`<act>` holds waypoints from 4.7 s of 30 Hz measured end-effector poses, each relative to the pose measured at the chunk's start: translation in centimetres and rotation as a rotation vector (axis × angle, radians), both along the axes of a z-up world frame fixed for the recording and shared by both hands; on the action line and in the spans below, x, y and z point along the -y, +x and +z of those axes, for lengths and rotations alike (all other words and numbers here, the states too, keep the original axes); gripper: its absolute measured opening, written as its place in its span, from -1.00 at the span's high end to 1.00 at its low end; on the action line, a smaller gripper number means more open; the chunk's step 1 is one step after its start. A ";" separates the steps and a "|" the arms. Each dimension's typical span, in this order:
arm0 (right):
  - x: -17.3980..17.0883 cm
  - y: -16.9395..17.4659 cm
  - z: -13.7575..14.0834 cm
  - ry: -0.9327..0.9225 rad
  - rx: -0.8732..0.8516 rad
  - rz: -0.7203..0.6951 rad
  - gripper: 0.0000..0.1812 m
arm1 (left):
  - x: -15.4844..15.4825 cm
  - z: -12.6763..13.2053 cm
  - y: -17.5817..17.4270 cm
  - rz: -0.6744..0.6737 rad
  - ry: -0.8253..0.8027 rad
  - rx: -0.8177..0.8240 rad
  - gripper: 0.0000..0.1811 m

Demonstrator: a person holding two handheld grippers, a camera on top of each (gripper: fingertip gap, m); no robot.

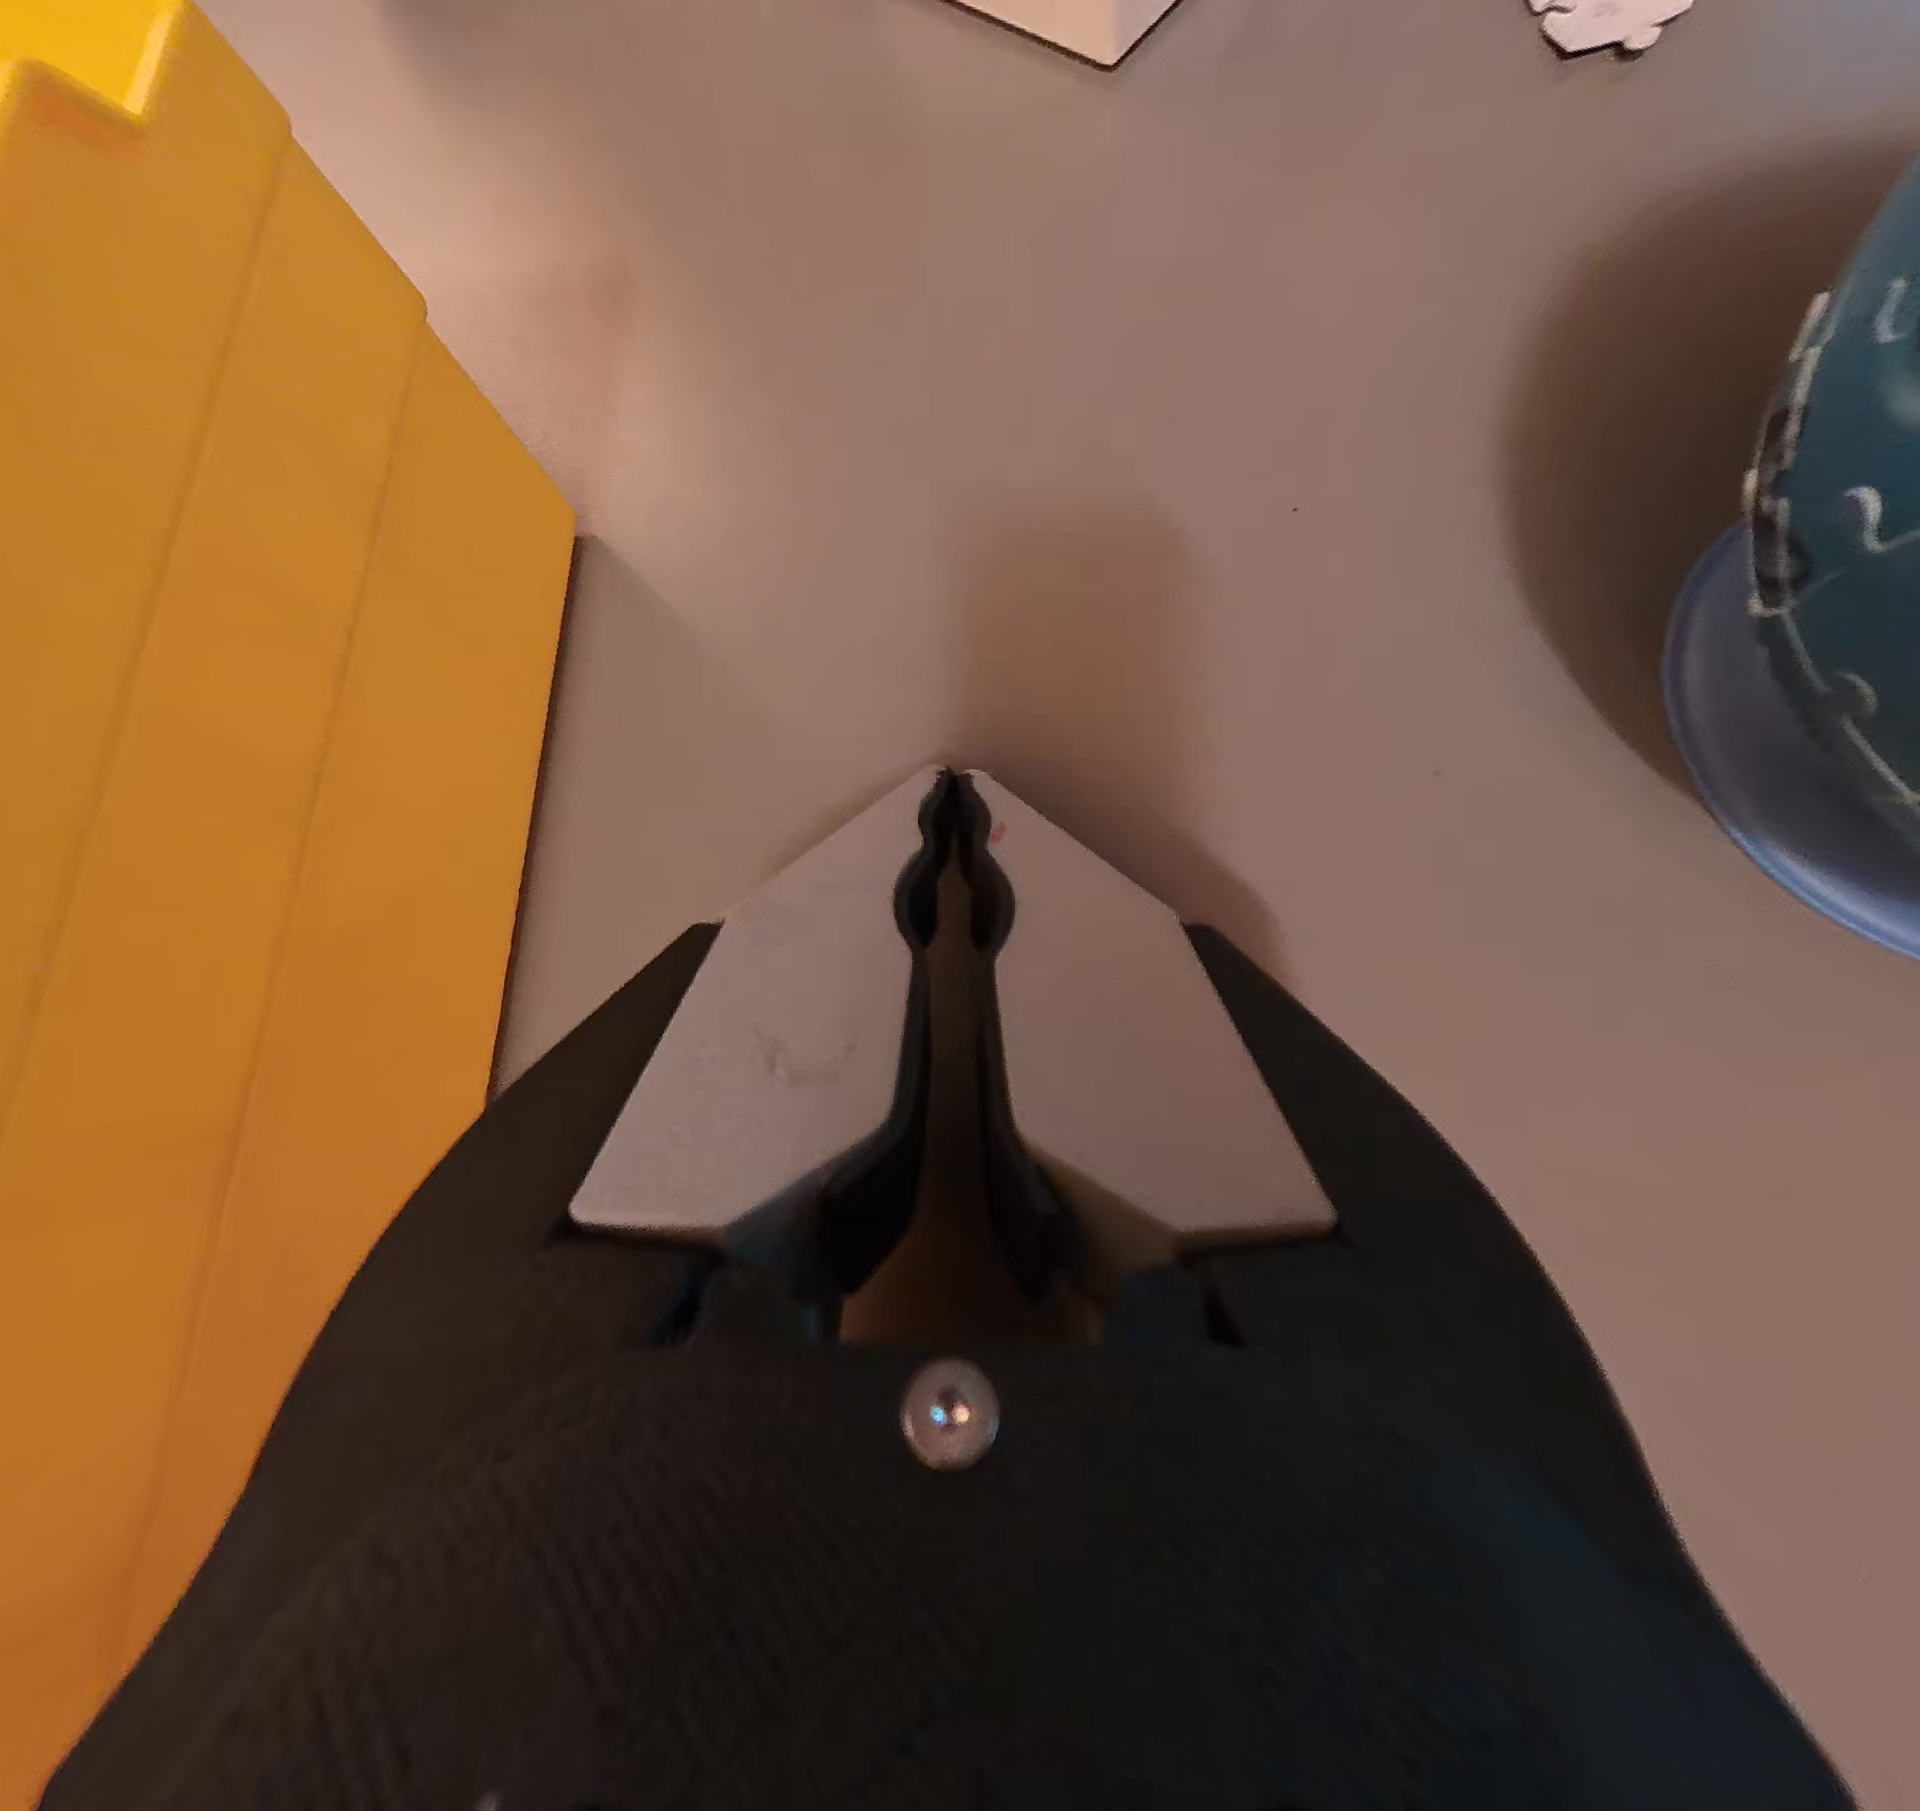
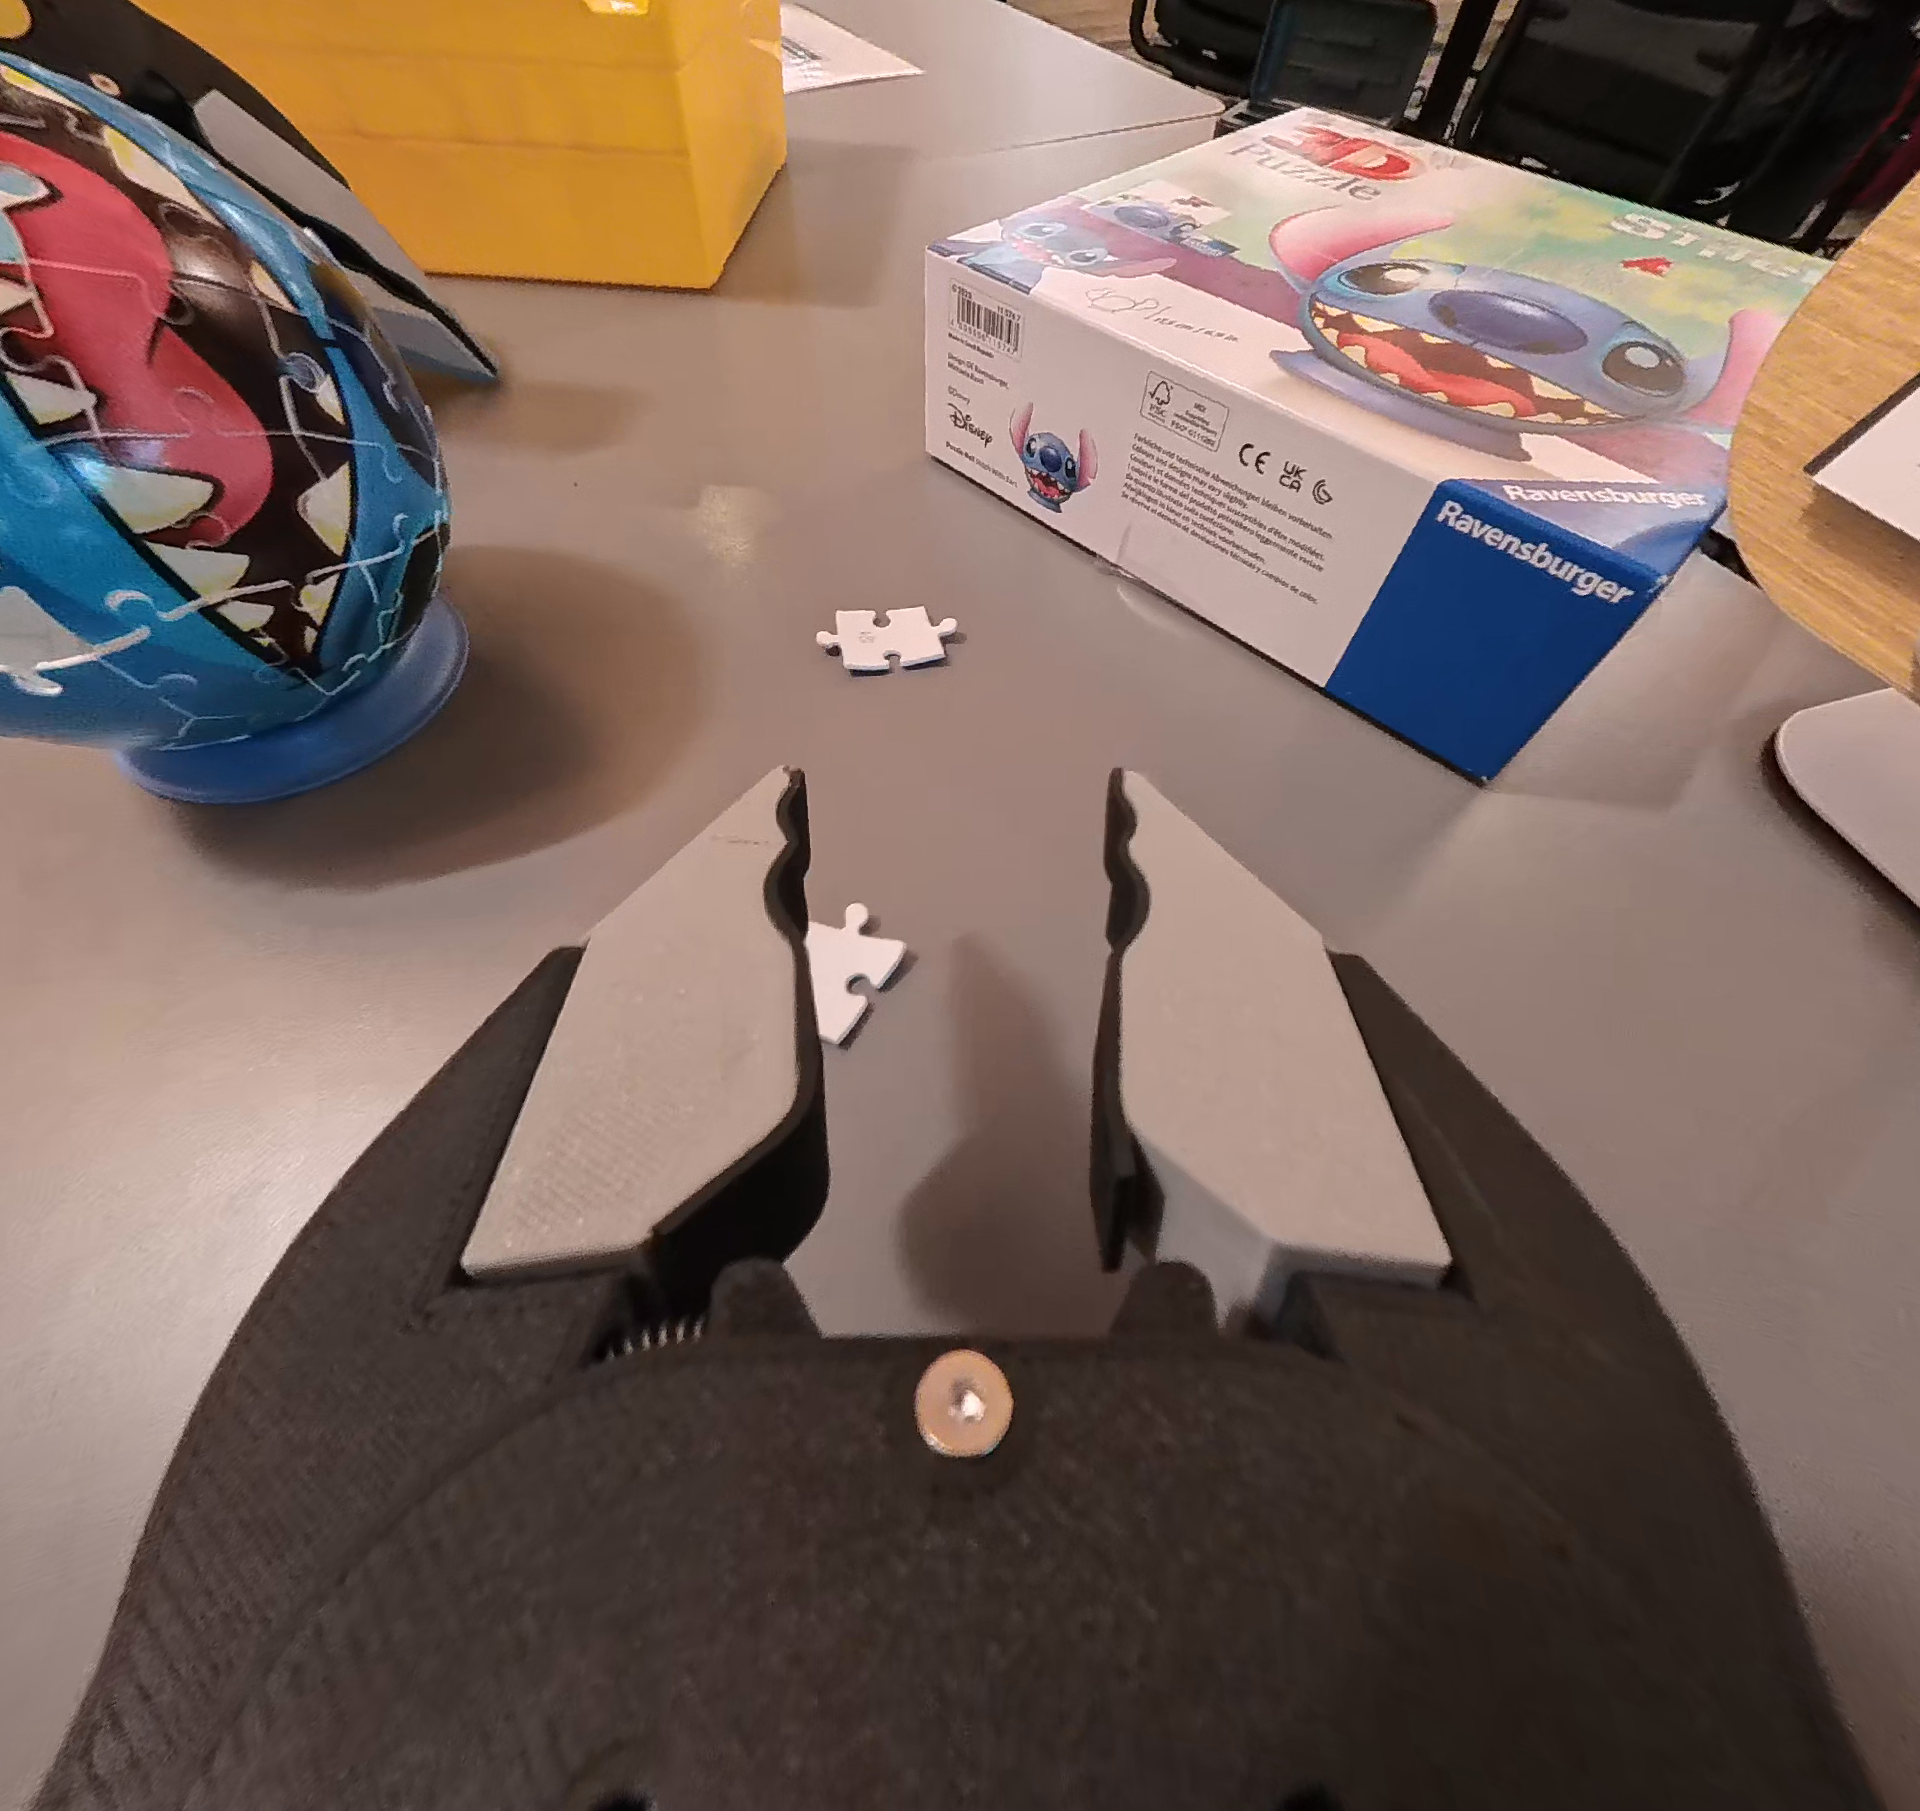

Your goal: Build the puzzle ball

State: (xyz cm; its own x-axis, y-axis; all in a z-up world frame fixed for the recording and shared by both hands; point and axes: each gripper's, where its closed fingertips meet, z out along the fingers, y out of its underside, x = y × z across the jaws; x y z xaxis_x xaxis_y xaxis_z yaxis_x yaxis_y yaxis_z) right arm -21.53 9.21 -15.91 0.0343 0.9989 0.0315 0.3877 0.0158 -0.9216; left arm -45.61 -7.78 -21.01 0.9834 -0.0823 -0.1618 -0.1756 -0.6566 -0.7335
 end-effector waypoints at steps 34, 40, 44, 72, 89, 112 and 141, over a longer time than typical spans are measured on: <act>1.0 0.0 -0.9 0.008 0.063 0.054 0.53 | 1.2 0.0 2.9 -0.115 -0.017 0.102 1.00; 1.0 0.5 0.0 -0.030 0.005 0.060 0.54 | 7.4 0.8 9.0 -0.349 0.005 0.162 0.61; 1.1 0.5 -0.1 -0.104 0.010 0.086 0.52 | 9.8 2.7 13.9 -0.484 0.085 0.157 0.61; 2.8 0.6 0.9 -0.101 -0.052 0.141 0.54 | 9.9 0.4 17.5 -0.596 0.028 -0.056 1.00; 12.8 0.2 2.3 -0.064 -0.108 0.471 0.50 | 10.3 4.0 18.2 -0.562 0.115 0.102 0.64; 11.9 1.3 5.8 -0.074 -0.232 0.448 0.55 | 8.4 0.0 17.7 -0.074 -0.070 0.151 0.53; 26.5 2.3 7.1 -0.385 -0.242 0.584 0.61 | 16.6 18.4 24.6 -0.849 0.909 1.269 0.73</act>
State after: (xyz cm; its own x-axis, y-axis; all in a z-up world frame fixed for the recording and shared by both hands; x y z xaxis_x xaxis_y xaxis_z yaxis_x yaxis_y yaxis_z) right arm -19.18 -17.29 -8.82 -0.5444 0.7957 -0.2657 0.2005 -0.1842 -0.9622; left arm -21.04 -24.42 -2.66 0.2669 -0.9119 0.3117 0.6911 -0.0443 -0.7214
